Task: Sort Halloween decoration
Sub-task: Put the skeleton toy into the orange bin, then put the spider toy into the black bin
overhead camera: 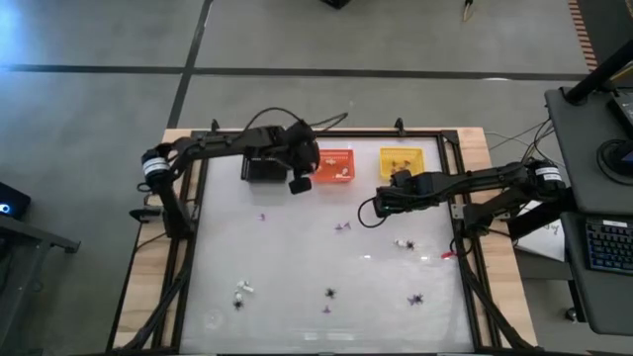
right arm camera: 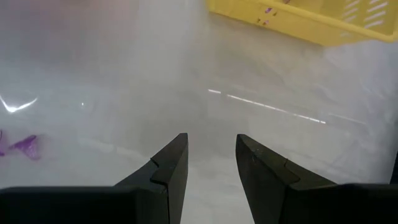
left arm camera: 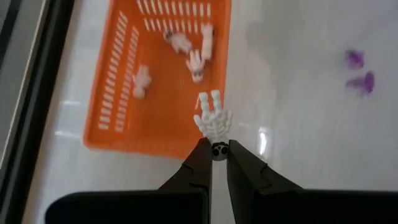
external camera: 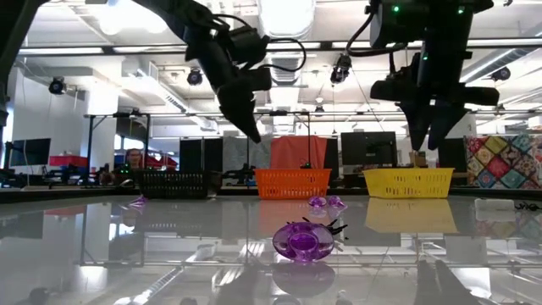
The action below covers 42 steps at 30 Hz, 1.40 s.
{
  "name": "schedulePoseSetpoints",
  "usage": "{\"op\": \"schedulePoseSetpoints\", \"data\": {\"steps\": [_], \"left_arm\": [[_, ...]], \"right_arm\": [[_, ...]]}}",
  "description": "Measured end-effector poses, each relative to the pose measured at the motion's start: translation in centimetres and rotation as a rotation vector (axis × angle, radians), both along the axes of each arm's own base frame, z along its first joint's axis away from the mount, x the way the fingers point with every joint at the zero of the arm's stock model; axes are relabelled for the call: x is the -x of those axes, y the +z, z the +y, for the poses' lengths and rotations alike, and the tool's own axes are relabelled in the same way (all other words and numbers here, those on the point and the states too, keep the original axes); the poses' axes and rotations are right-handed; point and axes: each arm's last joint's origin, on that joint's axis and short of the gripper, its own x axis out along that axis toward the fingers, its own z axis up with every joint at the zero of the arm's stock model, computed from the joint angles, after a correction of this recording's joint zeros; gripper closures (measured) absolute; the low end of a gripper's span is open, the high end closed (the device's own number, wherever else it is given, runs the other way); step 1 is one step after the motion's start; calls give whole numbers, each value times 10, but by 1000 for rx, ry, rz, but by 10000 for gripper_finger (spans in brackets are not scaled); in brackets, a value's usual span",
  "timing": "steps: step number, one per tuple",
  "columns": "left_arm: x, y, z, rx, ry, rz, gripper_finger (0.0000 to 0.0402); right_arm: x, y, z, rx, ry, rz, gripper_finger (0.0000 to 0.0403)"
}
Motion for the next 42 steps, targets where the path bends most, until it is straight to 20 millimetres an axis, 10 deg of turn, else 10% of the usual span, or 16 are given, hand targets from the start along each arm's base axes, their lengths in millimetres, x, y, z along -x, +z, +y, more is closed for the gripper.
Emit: {"op": "schedulePoseSetpoints", "data": {"steps": [25, 42], "left_arm": [[-14, -12, 32, 75, -61, -35, 285], [35, 47, -5, 199, -117, 41, 283]], "right_arm": [[2, 0, -17, 12, 42, 40, 275], [0, -1, 15, -306, 153, 12, 275]]}}
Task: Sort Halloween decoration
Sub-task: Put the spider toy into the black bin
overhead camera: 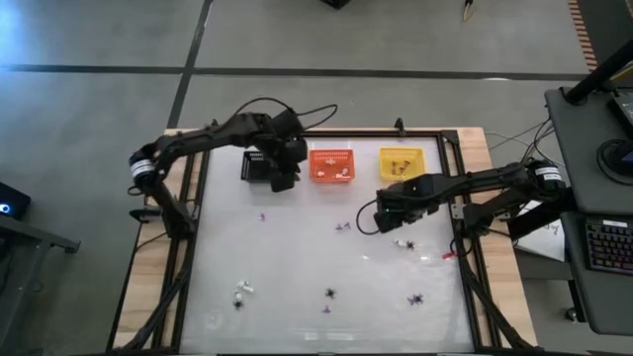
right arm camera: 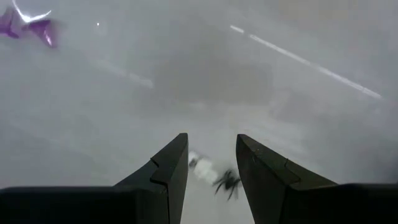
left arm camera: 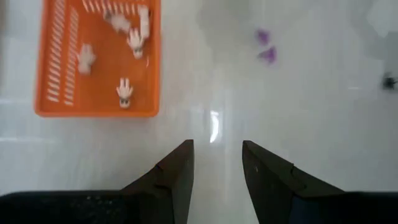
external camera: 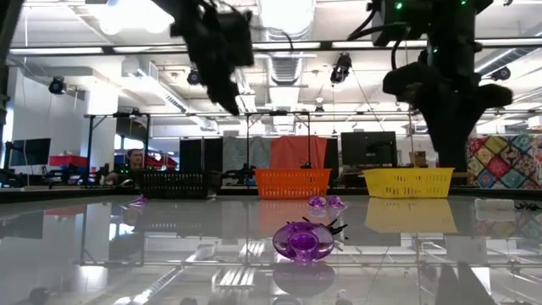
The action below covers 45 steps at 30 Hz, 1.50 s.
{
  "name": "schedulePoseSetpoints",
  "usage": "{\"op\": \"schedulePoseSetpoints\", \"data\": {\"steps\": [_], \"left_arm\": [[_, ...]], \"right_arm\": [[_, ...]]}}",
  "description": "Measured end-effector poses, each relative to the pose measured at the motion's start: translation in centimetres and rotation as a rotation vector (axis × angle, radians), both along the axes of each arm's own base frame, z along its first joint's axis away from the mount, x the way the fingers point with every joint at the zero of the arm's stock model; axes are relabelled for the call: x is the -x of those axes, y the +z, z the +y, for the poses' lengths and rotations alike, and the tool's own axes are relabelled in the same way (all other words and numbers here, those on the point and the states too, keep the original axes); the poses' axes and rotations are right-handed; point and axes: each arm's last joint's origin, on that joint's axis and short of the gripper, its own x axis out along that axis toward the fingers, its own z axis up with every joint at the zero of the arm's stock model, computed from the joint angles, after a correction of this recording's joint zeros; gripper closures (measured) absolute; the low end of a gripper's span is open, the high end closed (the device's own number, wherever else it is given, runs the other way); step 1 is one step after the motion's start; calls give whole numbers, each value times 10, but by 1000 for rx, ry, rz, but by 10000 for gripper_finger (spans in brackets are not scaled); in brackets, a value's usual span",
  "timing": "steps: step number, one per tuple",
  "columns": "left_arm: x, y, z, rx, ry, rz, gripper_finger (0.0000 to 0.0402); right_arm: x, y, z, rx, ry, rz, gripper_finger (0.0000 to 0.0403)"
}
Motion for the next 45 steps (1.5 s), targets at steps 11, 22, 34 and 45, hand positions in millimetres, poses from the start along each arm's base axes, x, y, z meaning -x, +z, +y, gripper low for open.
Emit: {"op": "schedulePoseSetpoints", "data": {"steps": [11, 22, 34, 45], "left_arm": [[54, 66, -29, -48, 12, -116, 283], [89, 99, -46, -92, 23, -220, 283], [94, 79, -50, -48, 38, -156, 283], [89, 61, -63, 56, 11, -112, 283]], "right_arm": [[9, -8, 46, -33, -169, 35, 275], [35, -11, 123, -110, -369, 16, 275], [42, -48, 187, -160, -378, 76, 275], [41, -72, 199, -159, -359, 192, 275]]}}
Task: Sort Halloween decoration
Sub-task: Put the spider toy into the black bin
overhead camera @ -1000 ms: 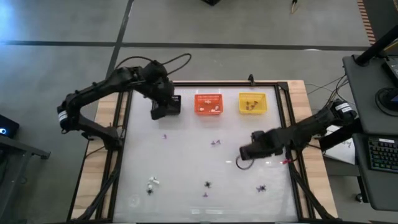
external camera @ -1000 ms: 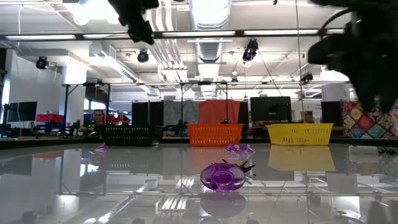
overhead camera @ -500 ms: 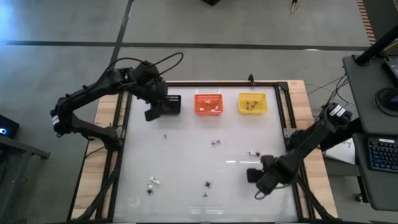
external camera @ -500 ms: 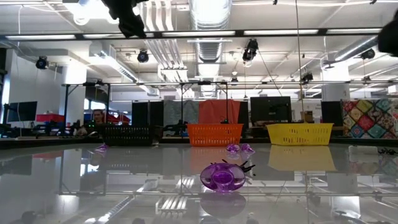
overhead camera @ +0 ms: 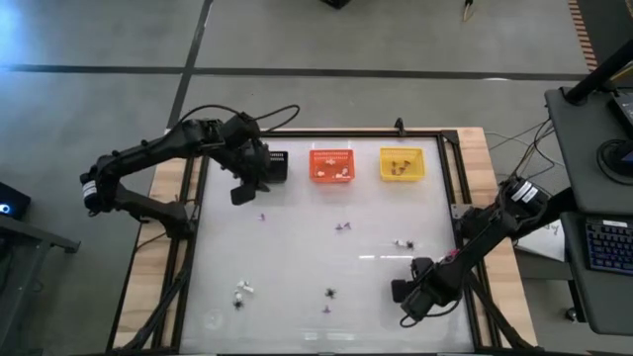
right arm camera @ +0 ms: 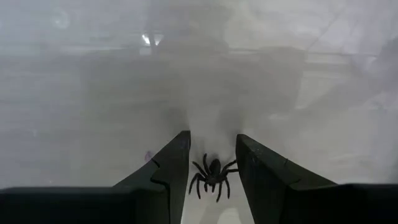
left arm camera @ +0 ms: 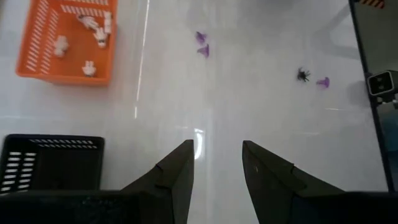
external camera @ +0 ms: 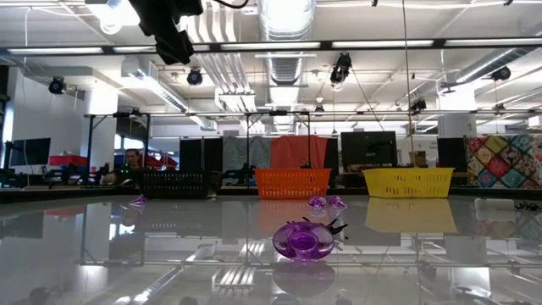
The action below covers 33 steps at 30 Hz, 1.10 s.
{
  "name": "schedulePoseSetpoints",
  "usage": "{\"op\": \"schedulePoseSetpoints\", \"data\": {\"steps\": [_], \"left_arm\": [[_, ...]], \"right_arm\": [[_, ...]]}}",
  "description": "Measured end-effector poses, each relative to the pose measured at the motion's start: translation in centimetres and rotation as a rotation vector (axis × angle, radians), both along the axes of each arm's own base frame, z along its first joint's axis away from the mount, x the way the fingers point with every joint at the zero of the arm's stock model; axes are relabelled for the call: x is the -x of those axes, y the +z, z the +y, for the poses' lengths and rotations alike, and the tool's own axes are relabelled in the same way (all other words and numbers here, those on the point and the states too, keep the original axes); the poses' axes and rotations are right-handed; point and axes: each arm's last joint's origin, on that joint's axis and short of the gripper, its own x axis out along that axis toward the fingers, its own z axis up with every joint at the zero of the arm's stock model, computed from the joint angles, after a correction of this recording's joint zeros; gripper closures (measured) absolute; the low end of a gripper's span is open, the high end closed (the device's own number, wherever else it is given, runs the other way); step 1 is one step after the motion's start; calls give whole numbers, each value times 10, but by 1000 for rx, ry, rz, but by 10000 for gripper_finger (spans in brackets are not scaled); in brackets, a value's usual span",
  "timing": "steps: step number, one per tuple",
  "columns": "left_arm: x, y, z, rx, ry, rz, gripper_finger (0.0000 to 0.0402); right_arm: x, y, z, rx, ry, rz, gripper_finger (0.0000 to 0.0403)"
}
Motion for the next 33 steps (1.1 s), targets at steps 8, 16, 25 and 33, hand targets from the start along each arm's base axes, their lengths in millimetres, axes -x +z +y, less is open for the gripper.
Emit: {"op": "schedulePoseSetpoints", "data": {"steps": [8, 16, 25, 33], "left_arm": [[-4, -3, -11, 24, -22, 14, 283], [-6, -5, -17, 27, -42, 16, 283], [-6, -4, -16, 24, -41, 9, 283], [-7, -4, -16, 20, -42, 0, 283]], "right_arm": [[0, 14, 3, -19, 10, 9, 275], [1, 20, 12, -30, 28, 0, 275], [0, 6, 12, 18, 19, 42, 275], [-1, 1, 14, 15, 13, 60, 275]]}}
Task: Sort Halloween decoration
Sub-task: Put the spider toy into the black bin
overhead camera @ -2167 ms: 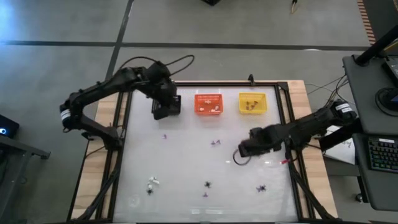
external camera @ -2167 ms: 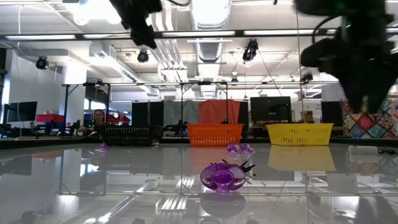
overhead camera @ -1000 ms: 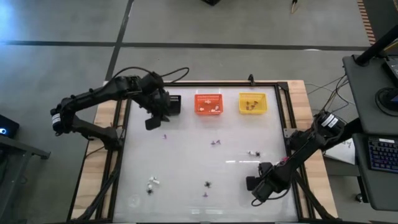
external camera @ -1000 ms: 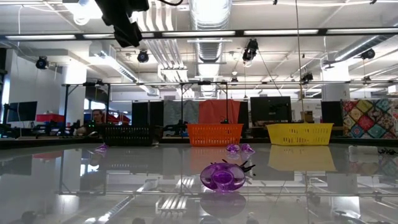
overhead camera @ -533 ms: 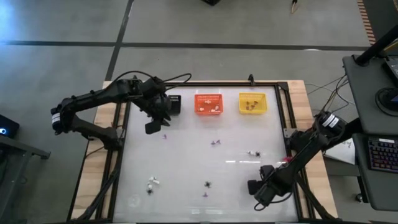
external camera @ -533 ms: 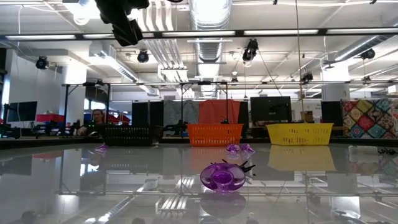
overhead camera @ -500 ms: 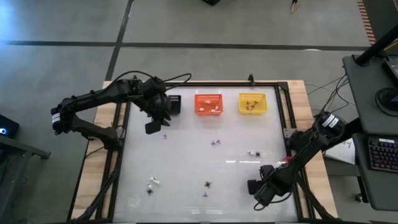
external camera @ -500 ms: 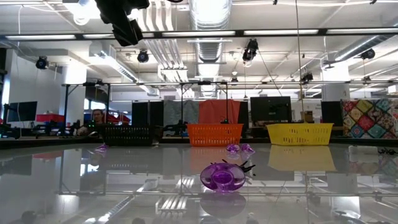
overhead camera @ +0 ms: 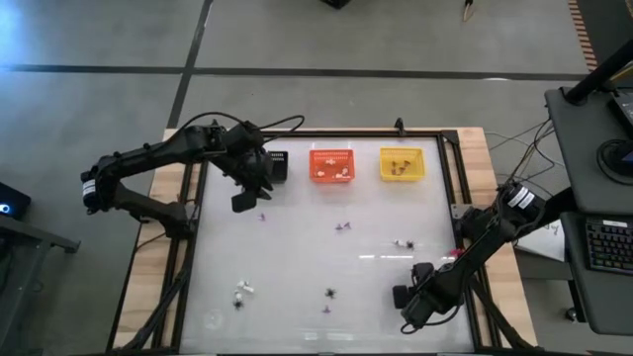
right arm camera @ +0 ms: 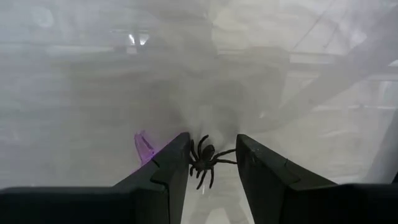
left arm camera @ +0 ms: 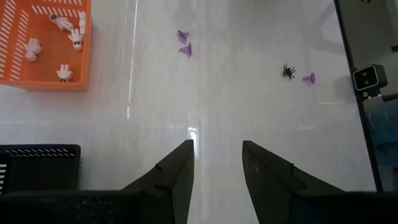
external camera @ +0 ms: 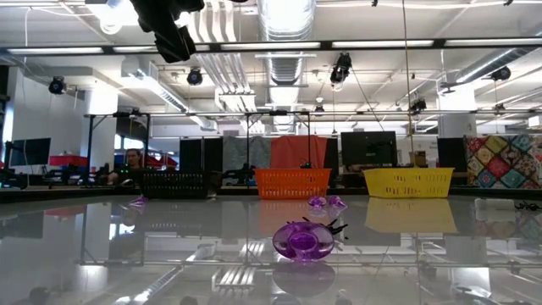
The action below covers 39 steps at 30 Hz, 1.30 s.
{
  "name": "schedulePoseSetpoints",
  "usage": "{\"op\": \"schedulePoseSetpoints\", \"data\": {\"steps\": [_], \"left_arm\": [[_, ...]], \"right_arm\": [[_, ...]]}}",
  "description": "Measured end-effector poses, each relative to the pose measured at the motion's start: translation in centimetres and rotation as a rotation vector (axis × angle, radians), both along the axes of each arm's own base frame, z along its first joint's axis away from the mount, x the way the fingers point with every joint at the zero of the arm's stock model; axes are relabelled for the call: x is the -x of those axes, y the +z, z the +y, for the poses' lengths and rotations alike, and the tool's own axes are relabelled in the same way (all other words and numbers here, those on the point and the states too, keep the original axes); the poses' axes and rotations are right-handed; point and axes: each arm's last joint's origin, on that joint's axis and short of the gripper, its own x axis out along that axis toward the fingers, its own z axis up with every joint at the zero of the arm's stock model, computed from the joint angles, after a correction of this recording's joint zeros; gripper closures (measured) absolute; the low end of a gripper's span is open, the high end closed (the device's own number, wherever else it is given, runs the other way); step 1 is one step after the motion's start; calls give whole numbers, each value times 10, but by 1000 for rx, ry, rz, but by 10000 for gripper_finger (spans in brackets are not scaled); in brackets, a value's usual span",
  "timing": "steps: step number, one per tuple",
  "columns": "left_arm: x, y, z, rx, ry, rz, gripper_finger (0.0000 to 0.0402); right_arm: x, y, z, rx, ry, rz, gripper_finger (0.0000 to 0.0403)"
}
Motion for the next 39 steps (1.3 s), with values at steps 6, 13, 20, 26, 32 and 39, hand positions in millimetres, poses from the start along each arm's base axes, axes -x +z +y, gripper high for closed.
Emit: {"op": "schedulePoseSetpoints", "data": {"steps": [6, 13, 20, 26, 32, 39], "left_arm": [[0, 0, 0, 0, 0, 0, 283], [0, 0, 0, -11, -15, -3, 283], [0, 0, 0, -13, -18, -3, 283], [0, 0, 1, -37, -7, 4, 283], [5, 1, 2, -124, 32, 35, 283], [11, 5, 1, -150, 16, 19, 283]], "right_arm": [[-1, 0, 1, -10, 8, -9, 304], [-1, 0, 1, -16, 26, -21, 387], [-2, 2, 3, -33, 27, -12, 394], [-6, 13, 8, -36, 31, -20, 394], [-16, 33, 12, 13, 38, -93, 394], [-41, 53, 4, 133, 51, -288, 394]]}}
